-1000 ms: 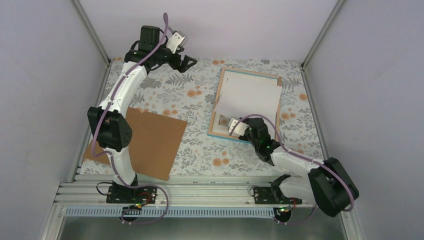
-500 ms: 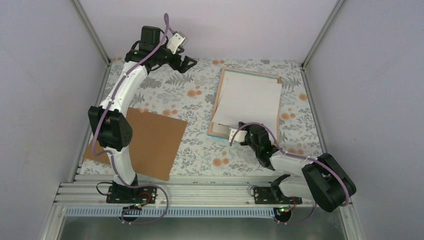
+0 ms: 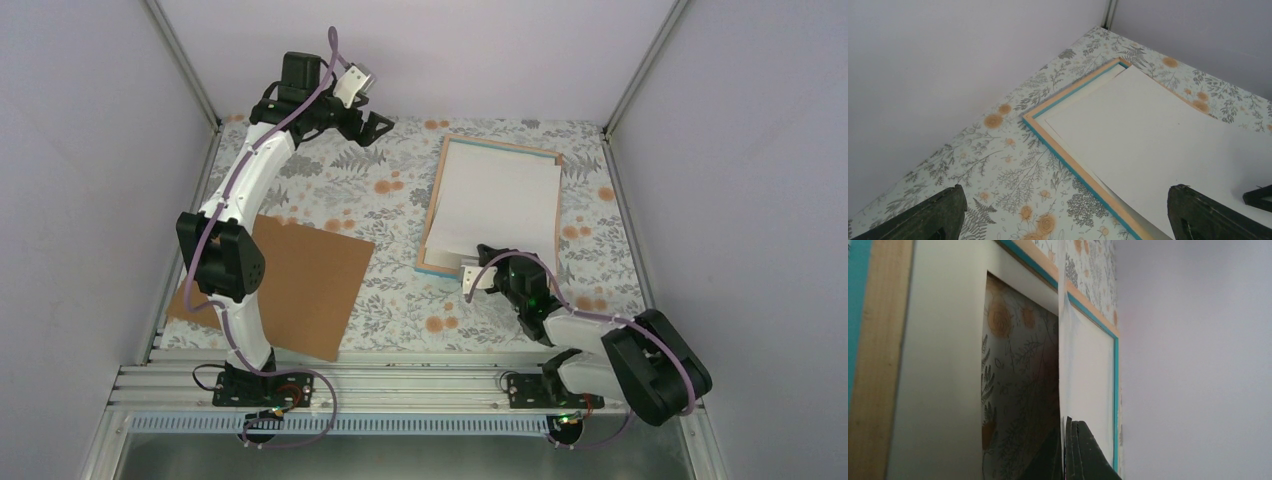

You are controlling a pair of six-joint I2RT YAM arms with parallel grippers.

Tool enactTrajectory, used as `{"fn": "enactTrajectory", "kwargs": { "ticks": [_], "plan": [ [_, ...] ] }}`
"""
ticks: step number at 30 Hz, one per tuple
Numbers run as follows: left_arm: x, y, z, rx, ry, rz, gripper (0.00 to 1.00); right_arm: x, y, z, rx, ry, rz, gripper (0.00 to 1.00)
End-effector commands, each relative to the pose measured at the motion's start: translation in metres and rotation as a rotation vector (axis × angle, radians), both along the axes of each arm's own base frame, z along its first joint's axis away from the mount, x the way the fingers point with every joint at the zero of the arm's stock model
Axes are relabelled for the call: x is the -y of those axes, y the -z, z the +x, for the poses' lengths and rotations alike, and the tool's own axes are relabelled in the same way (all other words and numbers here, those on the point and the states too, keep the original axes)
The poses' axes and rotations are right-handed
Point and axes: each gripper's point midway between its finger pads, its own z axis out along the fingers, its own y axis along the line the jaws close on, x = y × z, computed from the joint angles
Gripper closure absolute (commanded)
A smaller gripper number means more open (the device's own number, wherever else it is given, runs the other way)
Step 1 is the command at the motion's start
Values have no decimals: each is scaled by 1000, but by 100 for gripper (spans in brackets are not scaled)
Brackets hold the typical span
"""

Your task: Put the photo into the frame

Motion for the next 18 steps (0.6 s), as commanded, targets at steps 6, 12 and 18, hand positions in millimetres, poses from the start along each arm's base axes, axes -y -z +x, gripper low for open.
{"fn": "enactTrajectory", "kwargs": {
  "ticks": [6,12,18],
  "plan": [
    [0,-3,6,1,7,-8,0,-7,-17,17,83,-77,-21,96],
    [0,-1,6,-1,8,-4,0,-15,-16,19,72,-122,-10,96],
    [-1,-1,6,0,5,0,0,-24,-16,21,71,-165,-8,96]
  ]
}}
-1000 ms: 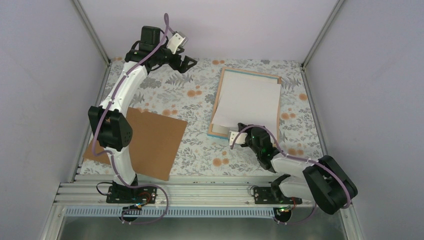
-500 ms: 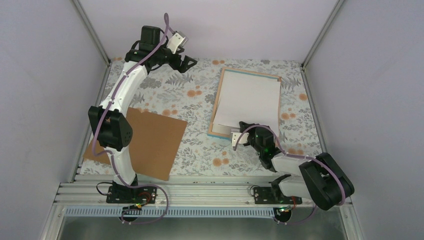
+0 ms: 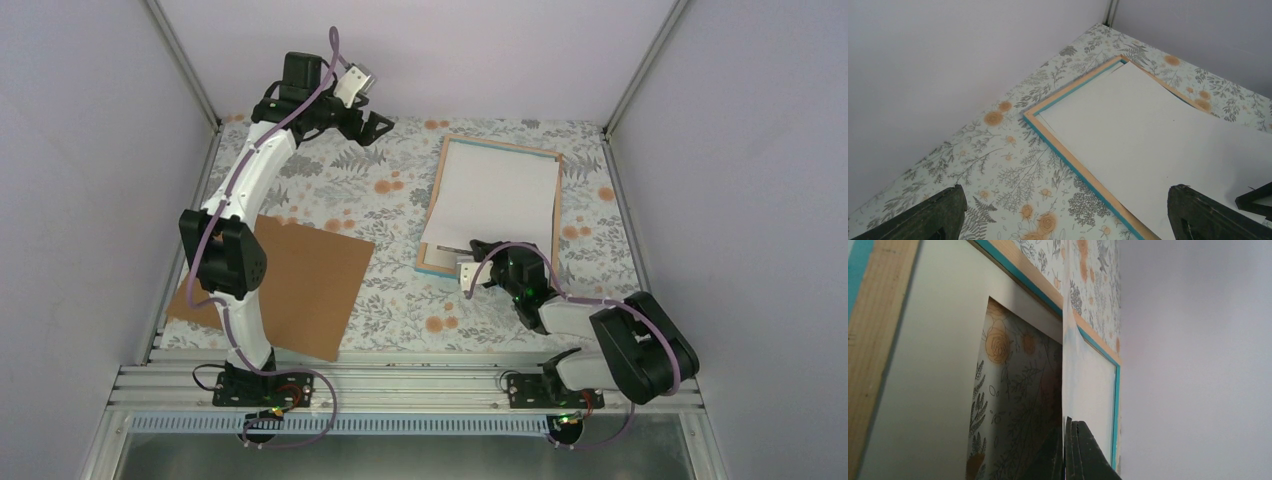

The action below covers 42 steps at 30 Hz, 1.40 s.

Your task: Put the photo into the frame

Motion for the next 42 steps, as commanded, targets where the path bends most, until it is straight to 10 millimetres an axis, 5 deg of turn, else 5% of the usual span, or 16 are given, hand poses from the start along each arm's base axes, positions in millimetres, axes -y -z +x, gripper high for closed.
{"fn": "enactTrajectory", "kwargs": {
  "ticks": [1,7,15,23,36,42],
  "plan": [
    [-1,-6,1,13,5,0,0,-13,-17,4,69,-77,17,96],
    [-4,-5,-2,16,1,13,0,-7,-10,-3,43,-100,3,96],
    [-4,-4,-1,15,5,10,0,-10,-9,-38,60,-237,-23,96],
    [-3,-5,0,10,7,3,0,-6,-7,10,63,-111,-29,96],
    [-5,-4,1,16,9,10,0,4,-1,3,37,-166,-73,96],
    [-5,-3,0,12,10,10,0,1,-3,1,-24,-190,-77,41]
  ]
}}
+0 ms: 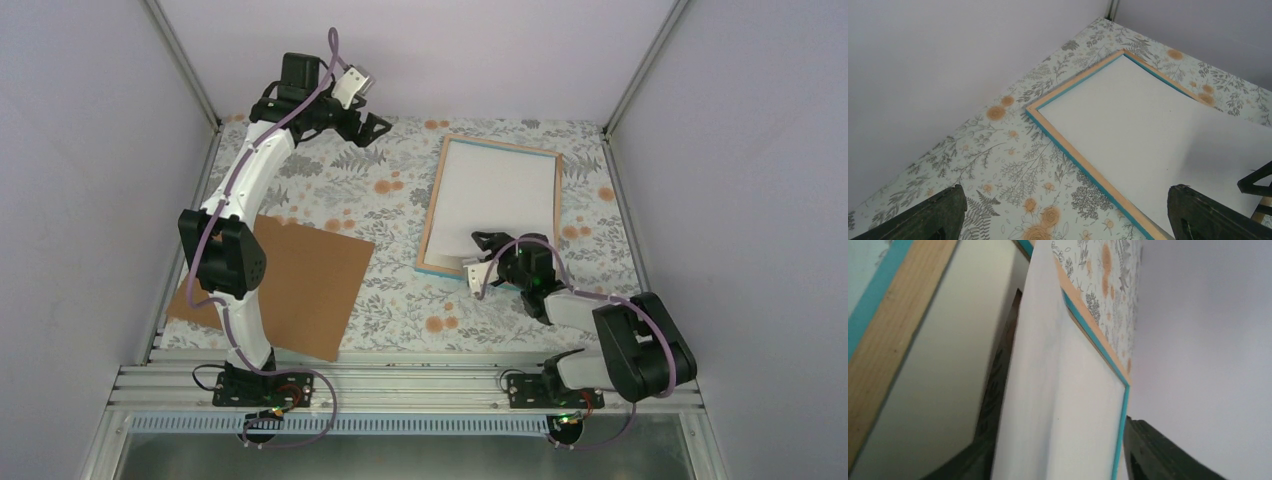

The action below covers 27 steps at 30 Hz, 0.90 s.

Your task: Put the photo into the frame

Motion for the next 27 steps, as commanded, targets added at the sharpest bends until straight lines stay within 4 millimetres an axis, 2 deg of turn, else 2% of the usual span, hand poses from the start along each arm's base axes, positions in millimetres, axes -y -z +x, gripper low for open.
{"fn": "enactTrajectory", "kwargs": {
  "ticks": [1,4,5,7,13,16,17,18,21,24,26,27],
  "plan": [
    [-1,-8,0,16,10,-8,0,-8,-13,-3,-29,-74,-8,38],
    [-1,-6,0,11,9,-9,0,-15,-20,-10,-119,-121,-5,30],
    [-2,-5,0,8,7,-9,0,-15,-16,-17,-174,-132,-10,28],
    [-2,-5,-1,2,7,-14,0,-19,-26,-18,-229,-141,5,24],
    [-5,-4,0,4,0,-10,0,-14,-23,-28,-433,-158,-37,15],
    [-9,-7,4,16,-11,-8,0,-11,-20,-36,-489,-183,-63,10],
    [-11,-7,5,14,-13,-7,0,-10,-19,-40,-495,-198,-73,3],
    [-12,-8,5,14,-14,-5,0,-10,-19,-44,-499,-211,-78,1],
    [-16,-5,5,3,-21,4,0,-9,-17,-53,-501,-234,-91,0],
    [-22,5,1,-19,-24,29,0,-9,-22,-48,-519,-196,-68,0],
    [-34,15,-4,-36,-24,46,0,-14,-36,-40,-540,-155,-3,0],
    [-40,21,-8,-47,-26,55,0,-18,-50,-32,-543,-130,44,0]
  ]
}}
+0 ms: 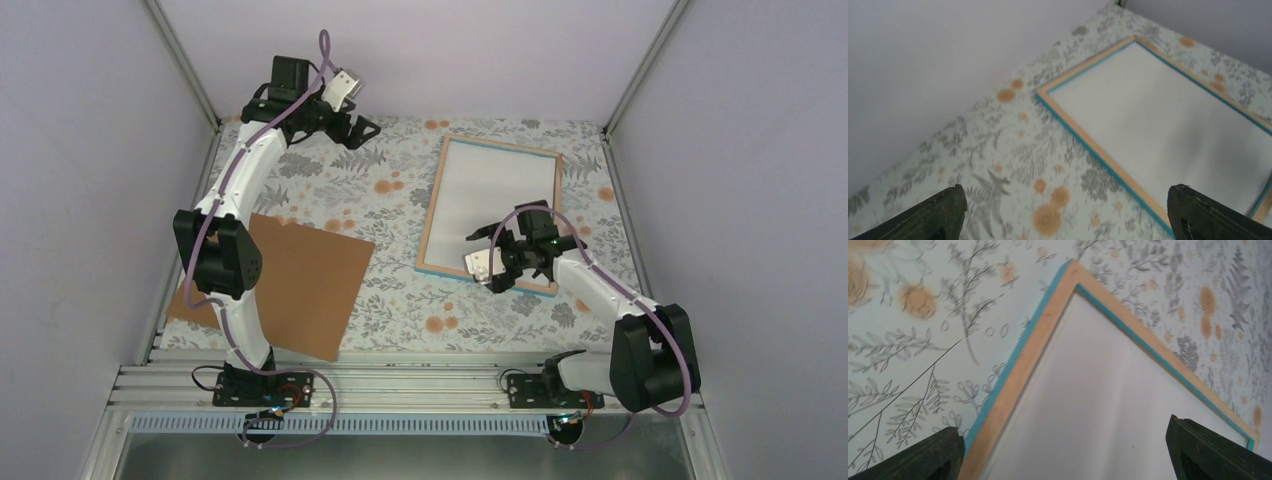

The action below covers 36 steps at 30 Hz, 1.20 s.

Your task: Put the photo into the frame

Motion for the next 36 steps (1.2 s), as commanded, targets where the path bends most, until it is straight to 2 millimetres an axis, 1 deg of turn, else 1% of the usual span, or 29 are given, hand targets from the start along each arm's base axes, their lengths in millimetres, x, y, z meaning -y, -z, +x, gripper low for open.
{"fn": "enactTrajectory", "kwargs": {
  "ticks": [1,3,6,9,11,13,14,17,18,19,20,23,25,27,29,30,31,34,36],
  "plan": [
    [-29,17,-17,-30,-7,46,0,-15,-47,19,-55,113,150,0],
    [-43,34,-30,-48,7,89,0,-22,-70,34,-109,214,245,0],
    [-62,74,-63,-52,45,224,0,-28,-102,61,-175,380,378,0],
    [-88,118,-102,-62,74,369,0,-30,-123,81,-187,499,491,0],
    [-105,146,-129,-97,103,455,0,-26,-133,93,-169,582,559,0],
    [-120,172,-157,-135,137,524,0,-25,-136,96,-182,611,580,0],
    [-127,178,-168,-136,151,557,0,-27,-139,94,-209,601,585,0],
    [-146,214,-209,-187,223,672,0,-37,-140,87,-340,573,575,0],
    [-152,225,-221,-205,243,704,0,-41,-142,88,-374,564,579,0],
    [-159,233,-231,-217,255,737,0,-45,-143,87,-415,558,577,0],
    [-165,242,-240,-235,262,765,0,-48,-139,85,-470,558,563,0],
    [-182,267,-255,-285,258,840,0,-56,-136,88,-567,554,564,0],
    [-188,282,-259,-308,267,871,0,-59,-132,91,-608,560,573,0],
    [-188,291,-252,-308,253,872,0,-62,-132,93,-643,573,590,0],
    [-186,295,-232,-308,213,857,0,-64,-131,95,-668,584,595,0],
    [-184,302,-223,-326,196,847,1,-64,-131,97,-678,594,598,0],
    [-180,304,-210,-324,178,839,3,-65,-129,98,-689,602,596,0],
    [-162,310,-166,-297,93,819,4,-64,-126,101,-703,625,594,0],
    [-146,313,-138,-296,49,791,6,-65,-126,103,-709,628,599,0]
  ]
}}
